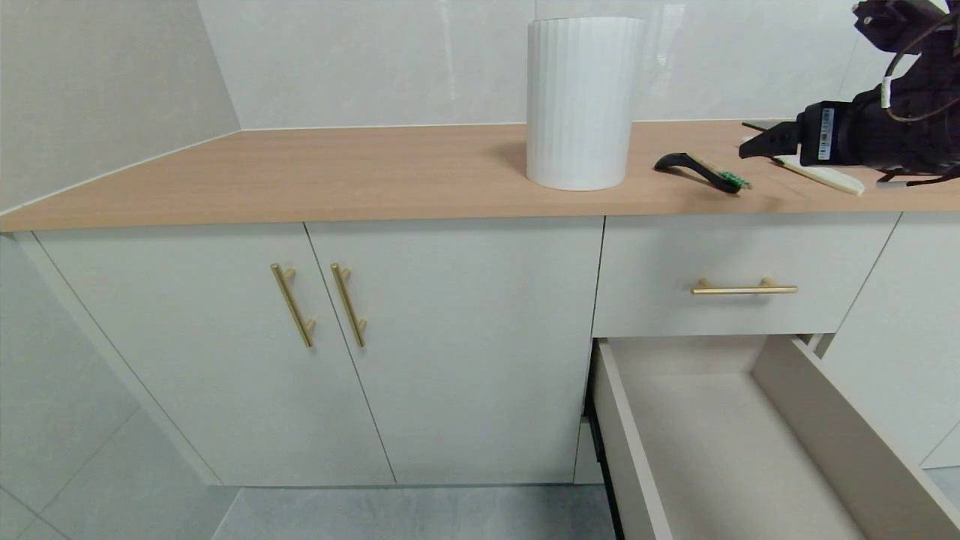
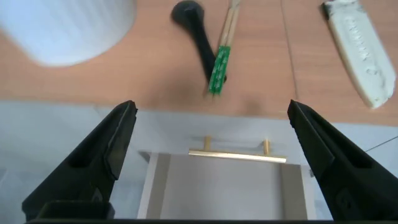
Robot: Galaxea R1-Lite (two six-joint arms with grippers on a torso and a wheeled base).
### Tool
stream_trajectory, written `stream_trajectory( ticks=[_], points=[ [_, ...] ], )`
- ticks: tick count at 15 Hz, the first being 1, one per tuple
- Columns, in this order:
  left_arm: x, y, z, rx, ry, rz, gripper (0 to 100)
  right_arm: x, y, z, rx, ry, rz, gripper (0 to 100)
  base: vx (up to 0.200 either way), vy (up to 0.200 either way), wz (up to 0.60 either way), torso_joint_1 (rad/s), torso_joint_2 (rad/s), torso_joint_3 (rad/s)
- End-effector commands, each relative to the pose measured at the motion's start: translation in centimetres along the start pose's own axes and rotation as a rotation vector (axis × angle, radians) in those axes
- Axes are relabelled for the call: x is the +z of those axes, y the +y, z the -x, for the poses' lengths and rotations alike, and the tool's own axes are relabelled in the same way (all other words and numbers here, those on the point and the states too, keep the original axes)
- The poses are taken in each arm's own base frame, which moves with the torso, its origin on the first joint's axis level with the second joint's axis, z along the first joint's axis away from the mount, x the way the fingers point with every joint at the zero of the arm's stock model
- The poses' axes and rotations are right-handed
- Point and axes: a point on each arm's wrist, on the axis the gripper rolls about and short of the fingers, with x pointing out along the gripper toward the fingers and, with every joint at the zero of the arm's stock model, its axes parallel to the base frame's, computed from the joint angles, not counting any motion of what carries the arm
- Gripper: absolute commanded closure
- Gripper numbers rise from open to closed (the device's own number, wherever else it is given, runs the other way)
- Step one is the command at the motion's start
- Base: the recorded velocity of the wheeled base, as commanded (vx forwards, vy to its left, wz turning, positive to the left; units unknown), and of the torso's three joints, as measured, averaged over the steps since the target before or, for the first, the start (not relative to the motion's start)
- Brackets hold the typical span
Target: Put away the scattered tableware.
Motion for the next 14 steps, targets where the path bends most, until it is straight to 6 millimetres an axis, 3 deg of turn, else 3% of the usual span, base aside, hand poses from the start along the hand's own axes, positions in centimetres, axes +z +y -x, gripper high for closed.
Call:
stream_trajectory(
  ticks=[1, 2, 5, 14],
  points=[
    [0.0, 0.0, 0.0, 0.001, 0.001, 0.000, 0, 0.2, 0.7, -2.8, -0.012, 0.062, 0.006, 0, 0.000, 0.000, 0.00, 0.000, 0.00, 0.000],
    [0.0, 0.0, 0.0, 0.001, 0.001, 0.000, 0, 0.7, 0.9, -3.2, -0.016, 0.112, -0.004, 0, 0.000, 0.000, 0.00, 0.000, 0.00, 0.000],
    [0.0, 0.0, 0.0, -0.001, 0.001, 0.000, 0, -0.4, 1.0, -4.3, -0.025, 0.191, 0.004, 0, 0.000, 0.000, 0.00, 0.000, 0.00, 0.000],
    [0.0, 0.0, 0.0, 0.001, 0.001, 0.000, 0, -0.5, 1.2, -5.8, -0.025, 0.160, 0.002, 0, 0.000, 0.000, 0.00, 0.000, 0.00, 0.000]
  ],
)
